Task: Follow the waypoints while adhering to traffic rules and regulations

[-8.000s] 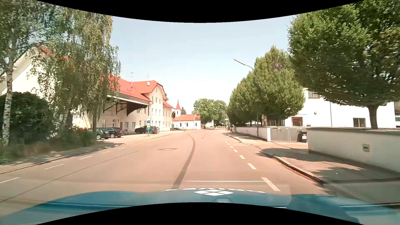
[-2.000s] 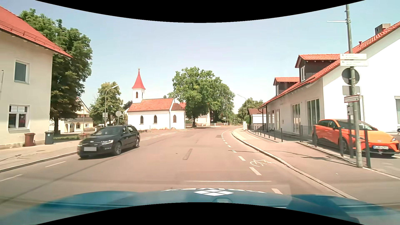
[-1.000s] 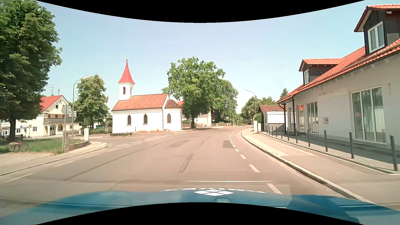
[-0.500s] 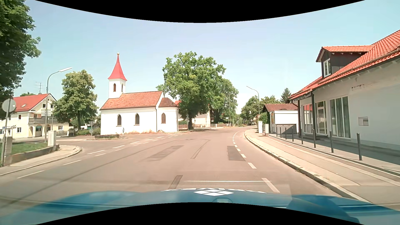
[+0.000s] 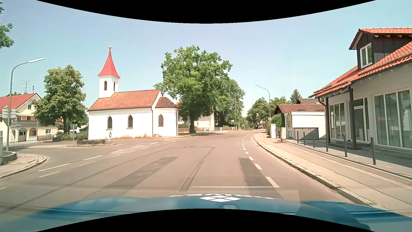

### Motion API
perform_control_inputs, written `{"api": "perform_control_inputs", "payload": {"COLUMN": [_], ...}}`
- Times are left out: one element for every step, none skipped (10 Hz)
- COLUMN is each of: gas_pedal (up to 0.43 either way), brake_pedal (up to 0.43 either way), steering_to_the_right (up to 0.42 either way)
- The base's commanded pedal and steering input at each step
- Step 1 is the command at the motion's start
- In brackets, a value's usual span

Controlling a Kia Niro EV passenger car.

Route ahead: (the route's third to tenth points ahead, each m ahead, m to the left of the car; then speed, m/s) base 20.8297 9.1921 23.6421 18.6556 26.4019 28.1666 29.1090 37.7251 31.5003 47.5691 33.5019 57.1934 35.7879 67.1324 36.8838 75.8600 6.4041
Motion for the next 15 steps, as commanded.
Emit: {"api": "perform_control_inputs", "payload": {"gas_pedal": [0.0,0.0,0.0,0.0,0.0,0.0,0.0,0.0,0.0,0.0,0.0,0.0,0.0,0.0,0.0], "brake_pedal": [0.22,0.201,0.183,0.152,0.14,0.134,0.134,0.122,0.024,0.0,0.0,0.0,0.0,0.0,0.0], "steering_to_the_right": [0.015,0.018,0.019,0.019,0.019,0.019,0.019,0.019,0.017,0.014,0.013,0.008,-0.007,-0.031,-0.057]}}
